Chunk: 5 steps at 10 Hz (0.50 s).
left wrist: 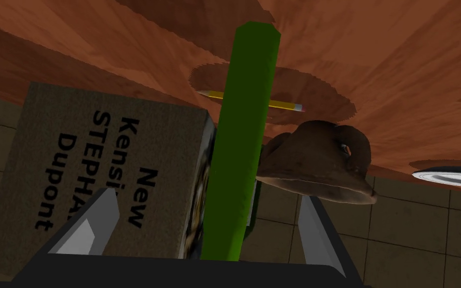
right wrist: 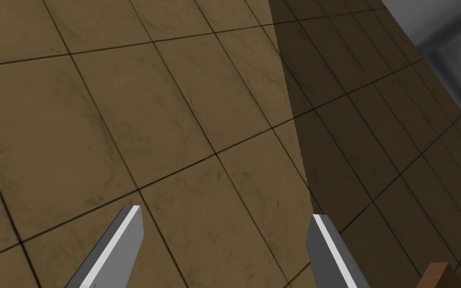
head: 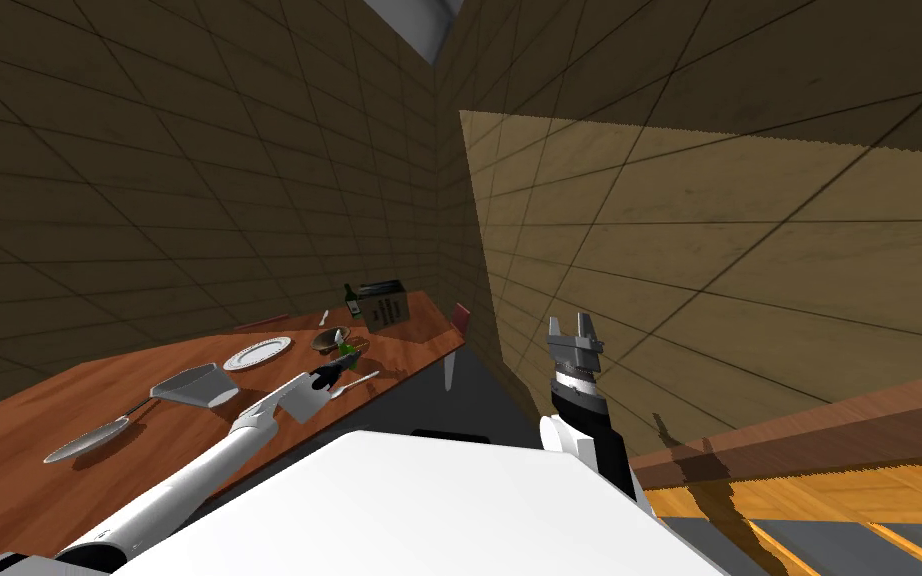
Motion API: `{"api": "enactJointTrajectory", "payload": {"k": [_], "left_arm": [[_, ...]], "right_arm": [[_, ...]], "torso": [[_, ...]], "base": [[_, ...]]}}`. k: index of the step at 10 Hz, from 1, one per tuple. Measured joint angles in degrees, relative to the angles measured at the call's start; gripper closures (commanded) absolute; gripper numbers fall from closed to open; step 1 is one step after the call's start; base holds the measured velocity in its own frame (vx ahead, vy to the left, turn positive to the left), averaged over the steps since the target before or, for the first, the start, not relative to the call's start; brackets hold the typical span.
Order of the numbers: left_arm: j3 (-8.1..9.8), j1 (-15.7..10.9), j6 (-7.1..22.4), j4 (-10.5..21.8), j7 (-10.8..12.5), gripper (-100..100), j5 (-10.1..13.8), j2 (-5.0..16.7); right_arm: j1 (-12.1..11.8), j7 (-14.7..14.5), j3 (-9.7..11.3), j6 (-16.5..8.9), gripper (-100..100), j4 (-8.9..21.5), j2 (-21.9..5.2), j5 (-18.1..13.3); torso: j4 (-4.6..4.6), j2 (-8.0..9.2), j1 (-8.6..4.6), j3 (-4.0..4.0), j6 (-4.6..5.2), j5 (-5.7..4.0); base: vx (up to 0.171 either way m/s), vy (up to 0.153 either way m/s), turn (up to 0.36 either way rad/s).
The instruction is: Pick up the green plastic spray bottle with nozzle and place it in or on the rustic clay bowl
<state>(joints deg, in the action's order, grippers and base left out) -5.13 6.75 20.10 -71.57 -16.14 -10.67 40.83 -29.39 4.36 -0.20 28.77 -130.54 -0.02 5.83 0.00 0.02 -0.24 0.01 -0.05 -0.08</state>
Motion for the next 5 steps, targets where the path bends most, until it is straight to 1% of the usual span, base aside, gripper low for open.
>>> {"api": "enactJointTrajectory", "payload": {"k": [2, 3, 4, 5], "left_arm": [[-0.21, -0.6, 1.2, 1.3, -0.4, -100, 0.0, 1.1], [-0.49, -1.4, 1.3, 3.1, -0.6, -100, 0.4, 2.1], [-0.75, -2.4, 2.0, 4.9, -1.0, -100, 0.2, 2.8], [-0.78, -2.6, 2.3, 5.1, -1.1, 0, 0.1, 2.9]], "right_arm": [[0.0, 0.0, 0.0, 0.0, 0, 0.0, 0.0, 0.0], [0.0, 0.0, 0.0, 0.0, 0, 0.0, 0.0, 0.0], [0.0, 0.0, 0.0, 0.0, 0, 0.0, 0.0, 0.0], [0.0, 0.0, 0.0, 0.0, 0, 0.0, 0.0, 0.0]], "torso": [[0.01, 0.04, 0.13, 0.02, -0.01, 0.03], [0.01, 0.04, 0.12, 0.02, 0.00, 0.03], [0.00, -0.02, 0.04, -0.01, 0.01, 0.02], [0.00, 0.03, 0.12, 0.01, -0.02, 0.03]], "base": [[0.018, -0.032, -0.055], [0.038, -0.060, -0.097], [0.021, -0.028, -0.017], [0.000, 0.000, 0.000]]}}
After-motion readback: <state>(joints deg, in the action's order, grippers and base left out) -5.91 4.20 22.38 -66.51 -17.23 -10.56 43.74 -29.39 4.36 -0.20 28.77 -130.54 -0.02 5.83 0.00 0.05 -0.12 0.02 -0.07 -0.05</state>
